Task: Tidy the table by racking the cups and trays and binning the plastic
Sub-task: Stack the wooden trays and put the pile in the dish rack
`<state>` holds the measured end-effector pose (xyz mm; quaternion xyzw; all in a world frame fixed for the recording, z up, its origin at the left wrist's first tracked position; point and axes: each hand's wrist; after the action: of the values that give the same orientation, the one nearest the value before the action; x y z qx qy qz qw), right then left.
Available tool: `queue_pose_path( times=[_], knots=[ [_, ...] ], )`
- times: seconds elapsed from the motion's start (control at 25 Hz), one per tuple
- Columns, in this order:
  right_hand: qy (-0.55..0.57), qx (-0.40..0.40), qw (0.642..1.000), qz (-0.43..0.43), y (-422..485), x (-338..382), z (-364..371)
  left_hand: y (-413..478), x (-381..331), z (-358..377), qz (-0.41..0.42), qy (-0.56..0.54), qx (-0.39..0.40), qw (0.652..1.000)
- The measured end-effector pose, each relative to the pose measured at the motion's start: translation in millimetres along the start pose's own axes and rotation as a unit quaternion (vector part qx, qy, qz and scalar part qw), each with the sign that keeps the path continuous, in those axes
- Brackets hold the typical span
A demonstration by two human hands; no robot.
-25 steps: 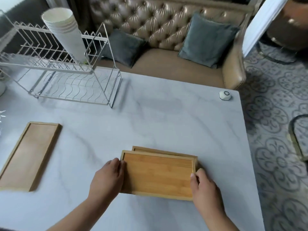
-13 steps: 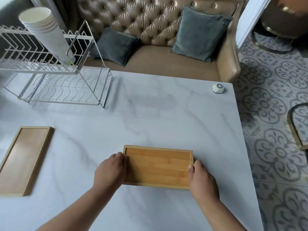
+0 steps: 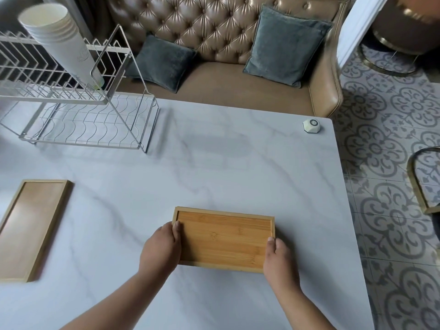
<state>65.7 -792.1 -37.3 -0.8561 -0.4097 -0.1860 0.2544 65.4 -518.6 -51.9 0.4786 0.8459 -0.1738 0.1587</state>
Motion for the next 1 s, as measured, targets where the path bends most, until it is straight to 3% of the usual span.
queue_pose_path(
  times=[0.48,0.68,0.84,1.0],
  knots=[
    [-0.025,0.022,0.999,-0.008,3,-8,-1,4,3,1,0.023,-0.009,-0.007,1.0],
    [0.009,0.003,1.0,-0.03,6,-4,-7,12,12,-12,-0.025,-0.039,0.052,0.998],
    [-0.063,-0.028,0.983,-0.169,6,21,-9,17,62,-33,-0.062,-0.048,-0.002,0.997],
    [-0.159,0.008,0.922,-0.354,-10,86,20,16,132,-56,-0.036,0.066,-0.012,0.997]
  ],
)
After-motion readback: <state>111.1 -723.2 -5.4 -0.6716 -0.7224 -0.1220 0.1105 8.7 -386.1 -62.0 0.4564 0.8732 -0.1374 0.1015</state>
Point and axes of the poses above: each hand's wrist, its own y-axis towards the middle knuckle, its own z-axis out of the palm, x = y × z, and after that the axes turned 15 degrees about -x, right-handed
